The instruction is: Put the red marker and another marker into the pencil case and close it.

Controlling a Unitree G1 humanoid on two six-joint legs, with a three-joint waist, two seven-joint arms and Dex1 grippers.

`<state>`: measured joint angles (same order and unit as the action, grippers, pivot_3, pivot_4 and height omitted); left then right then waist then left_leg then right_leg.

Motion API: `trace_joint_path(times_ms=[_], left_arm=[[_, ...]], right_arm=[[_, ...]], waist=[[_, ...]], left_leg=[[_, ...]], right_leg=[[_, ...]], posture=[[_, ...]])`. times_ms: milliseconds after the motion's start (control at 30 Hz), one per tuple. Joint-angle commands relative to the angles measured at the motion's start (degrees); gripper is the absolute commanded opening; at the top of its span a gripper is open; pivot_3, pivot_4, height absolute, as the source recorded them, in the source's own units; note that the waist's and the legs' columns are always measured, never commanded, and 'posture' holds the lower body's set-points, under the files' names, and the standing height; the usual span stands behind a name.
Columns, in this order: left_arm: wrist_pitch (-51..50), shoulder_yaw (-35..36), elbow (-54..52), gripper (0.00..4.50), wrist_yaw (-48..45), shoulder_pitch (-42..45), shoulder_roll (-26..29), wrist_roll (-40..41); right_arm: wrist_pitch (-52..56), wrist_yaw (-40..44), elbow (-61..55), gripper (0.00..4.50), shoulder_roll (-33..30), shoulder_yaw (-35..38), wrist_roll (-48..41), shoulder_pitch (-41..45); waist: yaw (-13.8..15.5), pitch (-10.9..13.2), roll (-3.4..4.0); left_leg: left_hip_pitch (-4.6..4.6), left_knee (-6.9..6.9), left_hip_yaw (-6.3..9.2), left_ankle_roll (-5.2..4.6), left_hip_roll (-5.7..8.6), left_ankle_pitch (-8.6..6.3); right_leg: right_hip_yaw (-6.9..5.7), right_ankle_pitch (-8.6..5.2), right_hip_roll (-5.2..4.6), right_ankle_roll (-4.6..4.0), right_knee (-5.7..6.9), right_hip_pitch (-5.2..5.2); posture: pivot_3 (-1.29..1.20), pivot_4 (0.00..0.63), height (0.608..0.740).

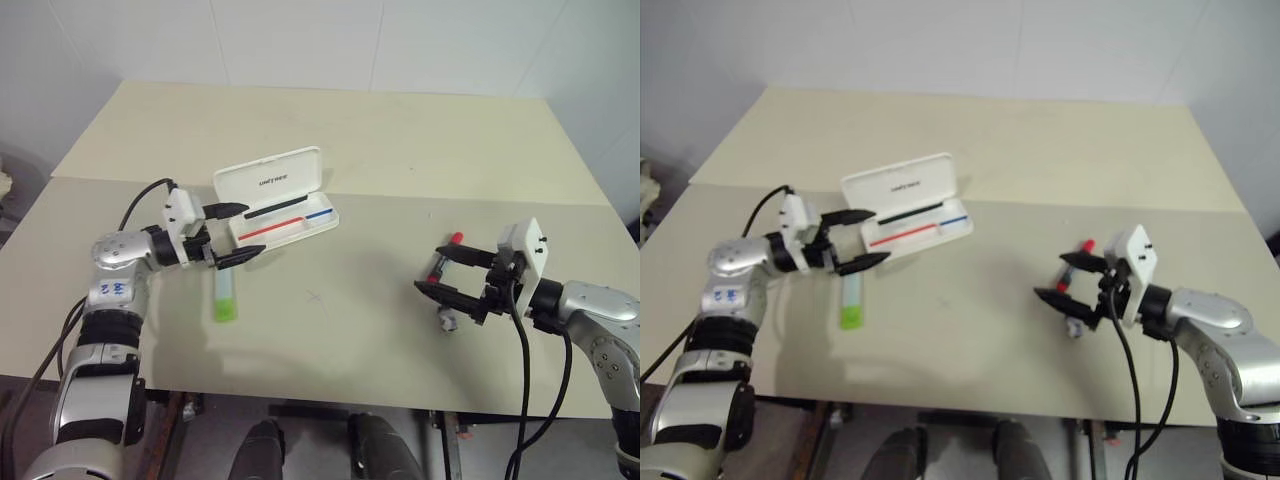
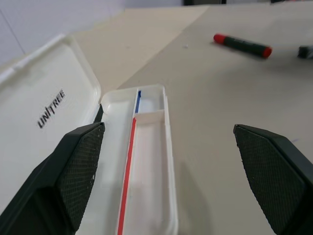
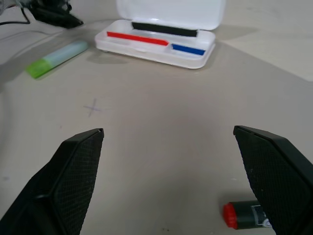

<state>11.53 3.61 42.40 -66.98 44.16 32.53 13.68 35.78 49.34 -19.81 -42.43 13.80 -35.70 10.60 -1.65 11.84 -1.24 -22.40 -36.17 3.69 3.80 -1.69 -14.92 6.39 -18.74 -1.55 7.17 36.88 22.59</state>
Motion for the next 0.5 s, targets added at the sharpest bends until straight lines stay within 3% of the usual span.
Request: trace_joint_path(times_ms=[33, 500], left_arm=[[4.58, -2.1, 7.08, 4.49, -0.52, 4.38, 0.39, -4.19], [9.16, -9.57, 20.73, 4.49, -0.16, 13.32, -1.25, -15.67]], right_arm=[[-2.09, -1.67, -1.83, 4.5, 0.76, 1.94, -0.12, -0.44], [-4.31, -5.62, -2.55, 4.5, 3.46, 0.63, 1.59, -3.12]], waist=[[-0.06, 0.0, -0.01], [0.01, 0.03, -0.05]], left_leg=[[0.0, 0.01, 0.0, 0.0, 0.0, 0.0], [-0.02, 0.0, 0.01, 0.0, 0.0, 0.0]], right_leg=[[0.0, 0.0, 0.01, 0.0, 0.0, 0.02], [-0.01, -0.01, 0.02, 0.0, 0.05, 0.03]], posture=[[0.0, 0.15, 0.74], [0.0, 0.15, 0.74]])
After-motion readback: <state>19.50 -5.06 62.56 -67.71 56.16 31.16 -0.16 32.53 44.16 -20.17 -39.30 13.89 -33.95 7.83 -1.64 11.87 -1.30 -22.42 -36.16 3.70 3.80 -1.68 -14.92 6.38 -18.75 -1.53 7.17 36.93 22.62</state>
